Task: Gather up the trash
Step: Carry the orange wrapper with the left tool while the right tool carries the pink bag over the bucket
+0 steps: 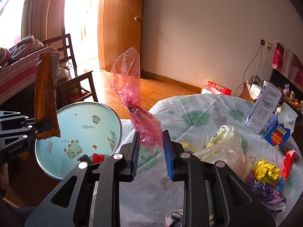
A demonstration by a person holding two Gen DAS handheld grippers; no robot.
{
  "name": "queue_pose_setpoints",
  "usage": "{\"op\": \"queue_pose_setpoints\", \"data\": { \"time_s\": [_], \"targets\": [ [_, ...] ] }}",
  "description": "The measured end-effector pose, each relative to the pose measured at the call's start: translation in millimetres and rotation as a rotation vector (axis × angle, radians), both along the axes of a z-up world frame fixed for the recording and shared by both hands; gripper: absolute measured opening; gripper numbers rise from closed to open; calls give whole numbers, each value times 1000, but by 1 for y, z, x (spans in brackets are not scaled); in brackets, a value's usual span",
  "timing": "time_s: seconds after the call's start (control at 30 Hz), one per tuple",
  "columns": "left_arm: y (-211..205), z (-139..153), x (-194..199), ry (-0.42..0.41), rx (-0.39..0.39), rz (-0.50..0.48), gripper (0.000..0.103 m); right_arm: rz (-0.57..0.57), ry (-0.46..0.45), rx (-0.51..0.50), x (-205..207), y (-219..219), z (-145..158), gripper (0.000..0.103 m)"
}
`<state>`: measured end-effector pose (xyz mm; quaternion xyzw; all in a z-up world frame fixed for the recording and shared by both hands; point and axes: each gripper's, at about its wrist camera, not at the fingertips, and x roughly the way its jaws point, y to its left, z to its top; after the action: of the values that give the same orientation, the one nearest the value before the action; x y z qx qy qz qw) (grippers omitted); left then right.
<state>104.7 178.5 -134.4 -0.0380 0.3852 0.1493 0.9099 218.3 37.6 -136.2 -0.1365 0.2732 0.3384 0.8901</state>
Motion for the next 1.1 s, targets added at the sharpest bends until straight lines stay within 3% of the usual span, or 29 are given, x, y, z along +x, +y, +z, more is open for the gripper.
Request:
{"op": "queue_pose_setpoints", "data": {
  "time_s": [1.1],
  "targets": [
    [3,-4,2,13,-11,15,7,51,-12,-19,-2,15,-5,25]
  ]
}}
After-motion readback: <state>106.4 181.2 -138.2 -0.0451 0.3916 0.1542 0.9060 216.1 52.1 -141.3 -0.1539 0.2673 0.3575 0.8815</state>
